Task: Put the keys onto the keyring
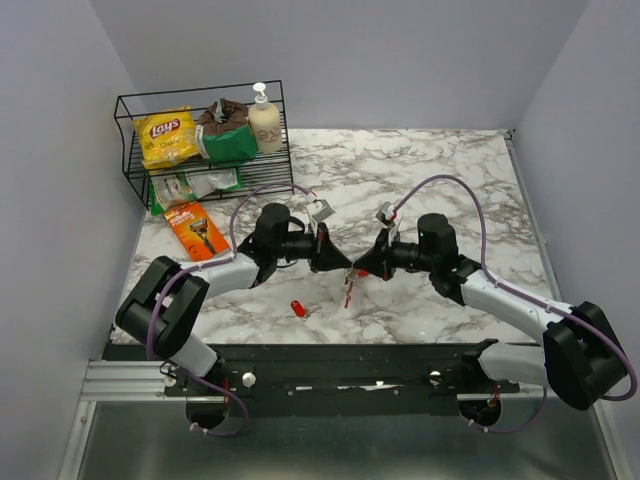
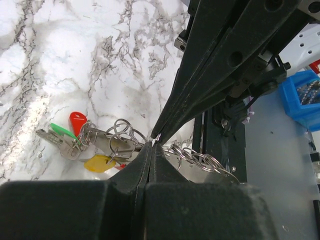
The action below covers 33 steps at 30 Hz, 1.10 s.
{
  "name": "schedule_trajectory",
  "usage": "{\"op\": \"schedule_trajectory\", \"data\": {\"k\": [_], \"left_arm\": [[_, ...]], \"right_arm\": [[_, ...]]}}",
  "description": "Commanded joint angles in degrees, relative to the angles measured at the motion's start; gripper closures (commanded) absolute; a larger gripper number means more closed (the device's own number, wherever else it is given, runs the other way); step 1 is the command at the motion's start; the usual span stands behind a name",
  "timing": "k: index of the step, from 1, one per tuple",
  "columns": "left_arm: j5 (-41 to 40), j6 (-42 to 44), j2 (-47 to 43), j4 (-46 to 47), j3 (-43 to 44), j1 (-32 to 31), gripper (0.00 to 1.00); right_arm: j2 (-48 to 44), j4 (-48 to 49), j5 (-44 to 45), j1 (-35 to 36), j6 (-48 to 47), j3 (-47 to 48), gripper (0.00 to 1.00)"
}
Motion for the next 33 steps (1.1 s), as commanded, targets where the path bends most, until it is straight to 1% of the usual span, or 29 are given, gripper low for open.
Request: {"op": "schedule_trajectory", "data": {"k": [1, 2, 3, 5, 6, 9, 11, 12, 14, 15, 17, 18, 19, 21, 25, 29, 32, 33], "left_arm": [[-3.9, 3.0, -4.1, -4.9, 1.9, -0.5, 1.0], [-4.5, 4.4, -4.6, -6.2, 2.2, -0.5, 1.0], [-4.7, 5.3, -5.3, -7.6, 2.7, -0.5, 1.0], [-5.1, 7.2, -5.8, -10.9, 3.4, -0.5, 1.0], [-5.2, 7.6, -6.1, -11.8, 3.6, -0.6, 1.0], [-5.3, 8.2, -6.8, -13.8, 4.1, -0.9, 1.0], [-5.8, 8.1, -7.0, -13.6, 4.0, -0.8, 1.0], [-5.9, 7.9, -7.4, -13.4, 3.9, -0.8, 1.0], [-6.5, 7.9, -7.6, -13.3, 3.7, -0.9, 1.0], [-6.7, 8.0, -7.7, -13.3, 3.6, -0.8, 1.0], [-6.7, 8.0, -8.1, -13.6, 3.6, -0.9, 1.0], [-6.8, 8.1, -8.1, -13.7, 3.6, -0.8, 1.0], [-6.7, 8.2, -8.3, -13.8, 3.7, -0.9, 1.0], [-6.8, 8.2, -8.5, -13.8, 3.6, -0.9, 1.0], [-7.1, 8.2, -8.8, -13.9, 3.6, -0.9, 1.0], [-7.3, 8.2, -8.9, -13.9, 3.7, -0.9, 1.0], [-7.6, 8.4, -9.1, -13.9, 3.6, -0.9, 1.0], [-7.5, 8.3, -9.1, -13.9, 3.6, -0.8, 1.0]], "right_arm": [[-0.3, 3.9, -2.6, 0.5, 0.0, 1.9, 0.92], [-0.1, 3.6, -2.6, 0.5, -0.6, 2.5, 0.88], [0.4, 3.2, -2.7, 0.5, -0.8, 2.8, 0.81], [0.6, 2.1, -3.1, 0.5, -1.6, 3.4, 0.75], [0.7, 2.0, -3.3, 0.5, -1.9, 3.7, 0.73], [1.1, 1.7, -4.4, 0.5, -2.2, 4.4, 0.73], [1.8, 1.3, -5.9, 0.5, -2.6, 4.8, 0.81], [2.0, 1.0, -6.4, 0.5, -2.8, 5.2, 0.9], [2.3, 0.6, -6.7, 0.5, -2.9, 5.1, 0.91], [2.3, 0.6, -6.7, 0.4, -3.0, 5.0, 0.89], [2.5, -0.7, -6.1, 0.4, -3.7, 5.3, 0.82], [2.5, -1.3, -5.9, 0.5, -4.3, 5.4, 0.76], [2.4, -2.0, -5.8, 0.5, -4.4, 5.5, 0.73], [2.3, -2.5, -6.0, 0.5, -5.0, 5.5, 0.71], [2.8, -3.3, -6.9, 0.5, -5.3, 5.5, 0.72], [3.1, -4.2, -7.1, 0.5, -5.9, 5.8, 0.77], [3.2, -5.1, -7.3, 0.5, -6.1, 6.0, 0.89], [3.3, -5.1, -7.5, 0.5, -6.1, 6.0, 0.97]]}}
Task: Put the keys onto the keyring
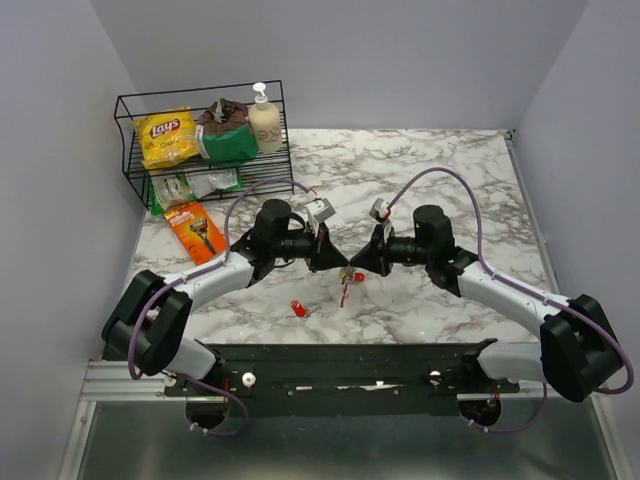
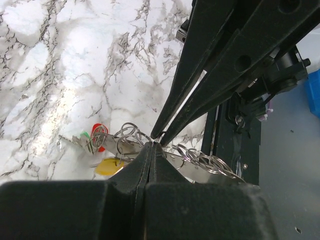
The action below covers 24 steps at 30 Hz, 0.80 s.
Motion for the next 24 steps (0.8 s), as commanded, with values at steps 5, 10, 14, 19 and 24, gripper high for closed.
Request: {"op": "schedule_trajectory", "data": {"k": [5, 10, 14, 19, 24], "left_arm": [[-2.5, 0.7, -2.5, 1.1, 0.7, -0.1, 1.0], [-5.0, 0.3, -3.2, 0.8, 0.3, -0.1, 1.0], [-10.5, -0.7, -4.6, 0.8, -1.1, 0.0, 0.99], [-16.8, -0.3, -8.2, 0.6, -3.3, 1.2, 0.75], [-18.4, 0.1, -10.5, 0.1, -4.0, 2.8, 0.42]], "right_arm": [[2.0, -3.9, -3.3, 0.3, -0.9, 3.2, 0.99], [1.9, -4.8, -2.4, 0.3, -0.9, 4.3, 0.99], [1.0, -5.1, 0.6, 0.4, -2.0, 5.6, 0.99], [1.4, -6.0, -0.5, 0.3, -3.6, 8.1, 0.99], [0.0, -4.9, 0.1, 0.3, -6.4, 7.3, 0.99]]}}
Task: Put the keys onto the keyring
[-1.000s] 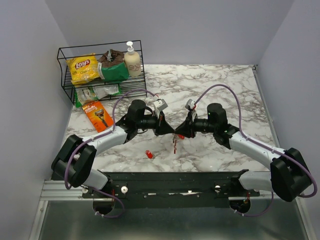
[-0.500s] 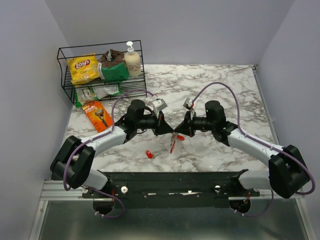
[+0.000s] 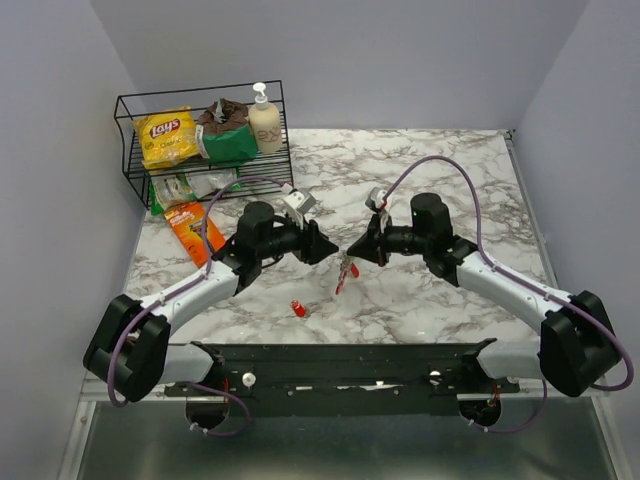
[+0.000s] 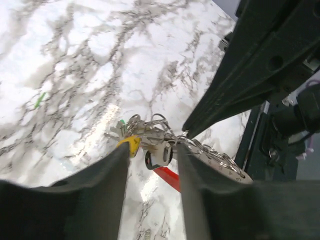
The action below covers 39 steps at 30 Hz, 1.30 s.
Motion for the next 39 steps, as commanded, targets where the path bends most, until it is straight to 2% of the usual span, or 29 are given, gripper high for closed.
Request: {"op": "schedule_trajectory", "data": {"k": [1, 3, 10, 13, 16, 20, 25, 28, 31, 36, 39], "left_arm": [[-5.1, 0.8, -2.7, 0.8, -0.9, 1.7, 0.41], [-5.6, 0.8, -3.2, 0.8, -1.0, 2.2, 0.4], [-9.7, 0.6, -4.5, 0.3, -0.9, 2.7, 0.4], [-12.6, 1.3, -5.4, -1.4, -0.4, 2.9, 0.39], [-14.9, 1.2, -6.5, -2.3, -0.2, 3.2, 0.39], [-16.1, 1.1, -7.6, -2.8, -0.4, 3.2, 0.39], [-16.5, 1.3, -7.7, -4.3, -0.3, 3.3, 0.39], [-17.1, 0.9, -7.6, -5.0, -0.7, 3.3, 0.39], [-17.4, 1.0, -7.3, -5.5, -0.9, 3.3, 0.39], [-16.8, 1.1, -5.4, -6.3, 0.4, 3.3, 0.39], [-15.3, 0.5, -3.1, -5.2, 1.2, 3.3, 0.39]], "right_arm": [[-2.1, 1.1, 0.2, 0.3, -3.2, 0.3, 0.99], [-3.5, 2.4, 1.7, 0.3, -4.5, -1.4, 0.99], [-5.8, 22.6, 8.1, 0.4, -7.7, -9.8, 0.99], [-1.8, 24.5, 12.6, 0.3, -9.5, -7.2, 0.99], [1.5, 23.2, 14.4, 0.3, -13.1, -1.7, 0.99], [7.1, 27.2, 15.9, 0.3, -15.4, 1.8, 0.99], [12.7, 29.8, 16.7, 0.3, -15.5, 1.1, 0.99], [15.2, 32.3, 16.3, 0.4, -10.6, -2.1, 0.99], [16.4, 30.1, 15.9, 1.0, -7.7, -2.7, 0.99], [15.4, 18.3, 18.2, 2.3, -7.5, -2.7, 0.99], [13.2, 17.4, 18.5, 2.3, -5.6, -5.4, 0.99]]}}
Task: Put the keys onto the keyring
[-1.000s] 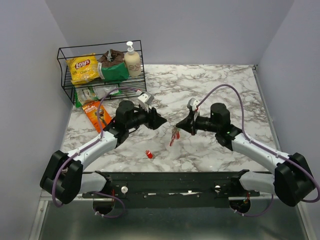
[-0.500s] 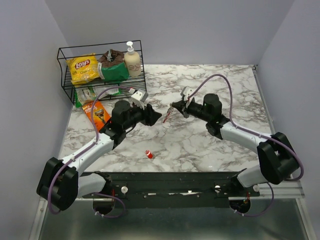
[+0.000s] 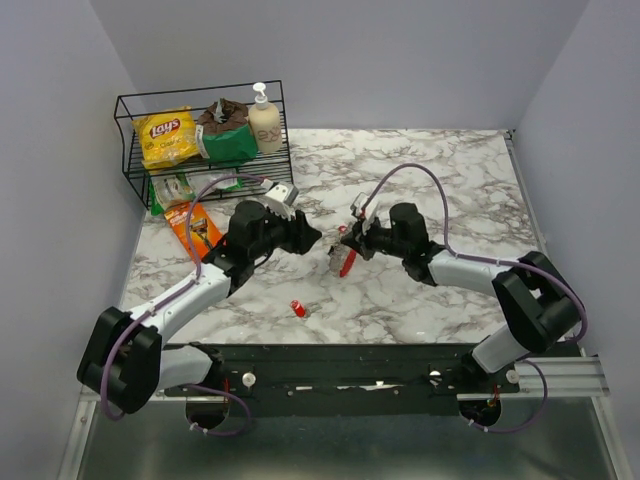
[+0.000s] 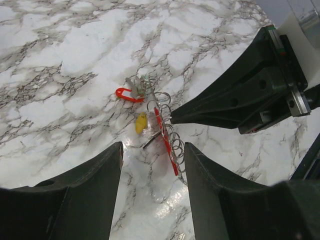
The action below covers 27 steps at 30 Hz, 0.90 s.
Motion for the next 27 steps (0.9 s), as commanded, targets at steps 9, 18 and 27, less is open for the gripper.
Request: {"op": "schedule_trajectory", "data": {"k": [9, 18, 27], "left_arm": [[9.3, -1.9, 11.2, 5.2, 4.4, 0.0, 0.41], [22.6, -2.3, 16.8, 11.8, 5.2, -1.8, 0.45], [28.4, -4.3, 18.9, 24.1, 0.2, -2.6, 0.48]], "right_arm": [[-8.1, 1.5, 2.2, 0.2, 9.7, -14.4, 0.99], [-10.7, 11.0, 0.6, 0.2, 10.1, -19.6, 0.99], [-11.9, 25.5, -3.7, 0.2, 13.6, -25.0, 0.99]]}}
